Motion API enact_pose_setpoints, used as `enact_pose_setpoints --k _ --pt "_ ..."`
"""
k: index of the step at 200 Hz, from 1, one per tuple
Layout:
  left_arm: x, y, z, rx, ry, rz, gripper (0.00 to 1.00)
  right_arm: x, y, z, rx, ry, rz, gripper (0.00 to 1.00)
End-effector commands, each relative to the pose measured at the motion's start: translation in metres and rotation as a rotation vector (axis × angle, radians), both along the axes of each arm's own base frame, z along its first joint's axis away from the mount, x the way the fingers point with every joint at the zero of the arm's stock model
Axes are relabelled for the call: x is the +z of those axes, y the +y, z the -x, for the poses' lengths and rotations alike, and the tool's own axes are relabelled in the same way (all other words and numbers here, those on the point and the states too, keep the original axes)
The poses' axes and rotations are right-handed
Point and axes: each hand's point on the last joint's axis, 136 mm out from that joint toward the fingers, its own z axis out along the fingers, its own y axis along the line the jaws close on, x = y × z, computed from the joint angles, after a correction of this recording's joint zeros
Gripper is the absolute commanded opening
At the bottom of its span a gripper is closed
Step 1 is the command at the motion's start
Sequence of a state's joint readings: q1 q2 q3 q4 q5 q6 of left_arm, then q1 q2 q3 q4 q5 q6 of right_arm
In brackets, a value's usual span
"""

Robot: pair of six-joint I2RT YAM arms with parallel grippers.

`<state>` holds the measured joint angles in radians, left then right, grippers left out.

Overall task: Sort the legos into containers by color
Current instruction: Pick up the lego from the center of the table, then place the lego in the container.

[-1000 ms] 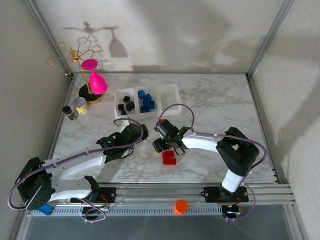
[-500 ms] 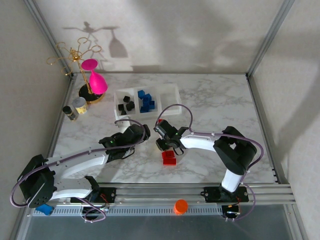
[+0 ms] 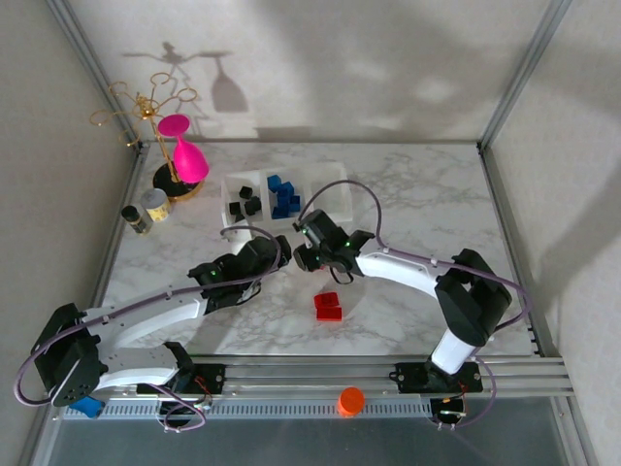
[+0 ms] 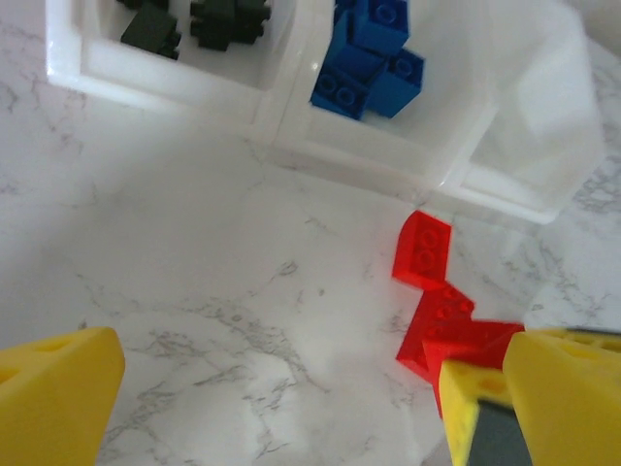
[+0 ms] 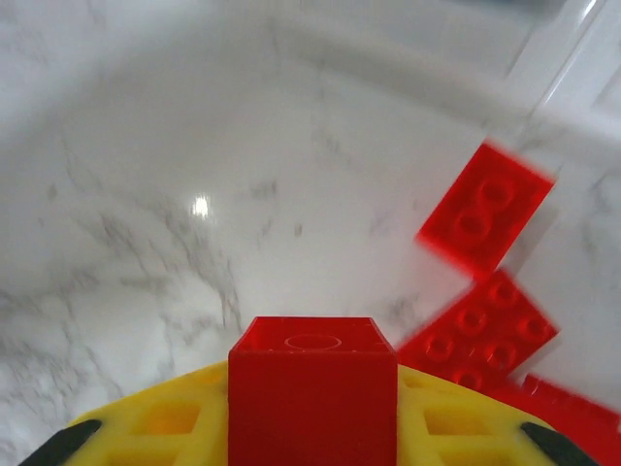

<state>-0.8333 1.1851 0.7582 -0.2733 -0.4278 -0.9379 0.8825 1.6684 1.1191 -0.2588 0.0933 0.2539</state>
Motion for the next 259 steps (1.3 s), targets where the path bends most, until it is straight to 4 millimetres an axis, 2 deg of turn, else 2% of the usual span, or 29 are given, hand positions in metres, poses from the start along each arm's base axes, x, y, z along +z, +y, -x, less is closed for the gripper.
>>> enact_pose_setpoints --k 1,41,61,70,73,84,117,152,189,232,259 --pt "0.022 0.006 -0.010 0.024 -0.047 -0.030 1.00 0.024 -0.005 -0.025 -0.059 -0.027 -0.039 0.27" --pt "0.036 0.013 -0.025 0.028 -0.065 -0.032 1.00 0.047 -0.017 -0.079 -0.167 -0.109 -0.072 0.28" --pt "0.041 0.020 -0.035 0.038 -0.073 -0.025 1.00 0.052 -0.028 -0.108 -0.230 -0.137 -0.075 0.29" --pt "0.044 0.023 -0.039 0.041 -0.081 -0.023 0.99 0.054 -0.025 -0.115 -0.238 -0.153 -0.080 0.29" --pt "0.045 0.025 -0.040 0.045 -0.083 -0.024 1.00 0.054 -0.035 -0.125 -0.266 -0.159 -0.076 0.29" --pt "0.047 0.027 -0.044 0.047 -0.092 -0.019 0.99 0.055 -0.039 -0.140 -0.291 -0.179 -0.071 0.30" --pt "0.047 0.031 -0.056 0.049 -0.095 -0.003 1.00 0.033 -0.058 -0.178 -0.378 -0.194 0.007 0.30" --pt "0.041 0.030 -0.064 0.049 -0.081 -0.002 1.00 0.014 -0.062 -0.206 -0.399 -0.193 0.046 0.30" --pt "0.039 0.028 -0.067 0.045 -0.068 -0.010 1.00 0.002 -0.065 -0.220 -0.398 -0.184 0.087 0.42" --pt "0.038 0.028 -0.063 0.035 -0.060 -0.005 1.00 0.022 -0.063 -0.212 -0.380 -0.200 0.037 0.53" --pt "0.039 0.027 -0.057 0.023 -0.061 0.009 1.00 0.033 -0.062 -0.195 -0.364 -0.179 -0.006 0.55"
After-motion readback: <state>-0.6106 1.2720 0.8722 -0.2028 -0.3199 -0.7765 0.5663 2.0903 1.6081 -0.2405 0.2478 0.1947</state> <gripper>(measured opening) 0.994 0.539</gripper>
